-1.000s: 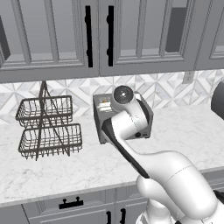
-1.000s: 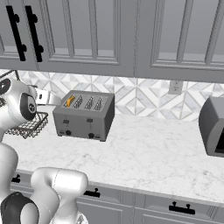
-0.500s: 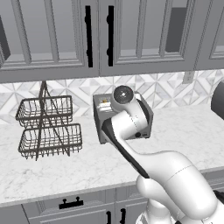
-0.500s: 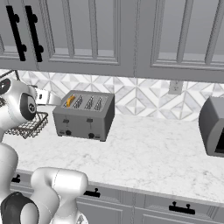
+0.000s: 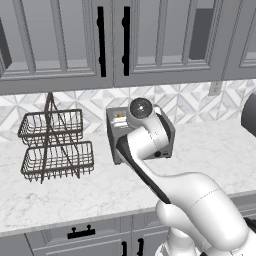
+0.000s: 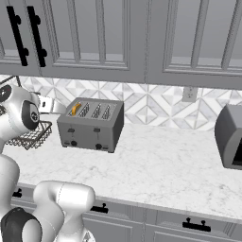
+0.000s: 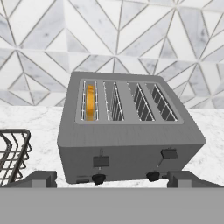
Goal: Start the toaster. Once the lever pops up, take the bread to the plate on the dining counter.
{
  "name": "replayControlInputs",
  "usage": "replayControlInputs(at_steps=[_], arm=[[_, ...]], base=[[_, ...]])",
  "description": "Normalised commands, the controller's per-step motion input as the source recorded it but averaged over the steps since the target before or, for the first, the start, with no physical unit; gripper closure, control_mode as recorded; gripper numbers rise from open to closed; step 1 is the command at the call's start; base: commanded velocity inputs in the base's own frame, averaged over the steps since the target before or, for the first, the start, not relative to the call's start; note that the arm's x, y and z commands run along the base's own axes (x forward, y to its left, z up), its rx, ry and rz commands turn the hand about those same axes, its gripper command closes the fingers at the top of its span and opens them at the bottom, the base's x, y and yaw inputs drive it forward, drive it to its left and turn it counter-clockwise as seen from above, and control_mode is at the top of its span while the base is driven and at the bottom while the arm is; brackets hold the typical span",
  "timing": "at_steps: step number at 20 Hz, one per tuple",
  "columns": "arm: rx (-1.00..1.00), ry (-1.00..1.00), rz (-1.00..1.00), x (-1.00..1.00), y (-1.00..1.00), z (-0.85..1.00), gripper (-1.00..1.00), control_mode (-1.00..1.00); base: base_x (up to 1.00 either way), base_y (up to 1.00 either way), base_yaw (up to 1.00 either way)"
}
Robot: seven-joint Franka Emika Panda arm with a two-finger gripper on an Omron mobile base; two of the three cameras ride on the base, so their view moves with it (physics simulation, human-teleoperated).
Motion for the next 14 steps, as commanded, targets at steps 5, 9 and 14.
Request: replayControlInputs(at_steps=[5, 9, 14], arm=[[0.0, 0.0, 0.0, 0.0, 0.0, 0.0, -1.0, -1.0], [0.0, 0.0, 0.0, 0.0, 0.0, 0.0, -1.0, -1.0], [0.0, 0.0, 0.0, 0.0, 0.0, 0.0, -1.0, -1.0]], base=[[0.0, 0.0, 0.0], [0.0, 0.0, 0.0], [0.0, 0.0, 0.0]])
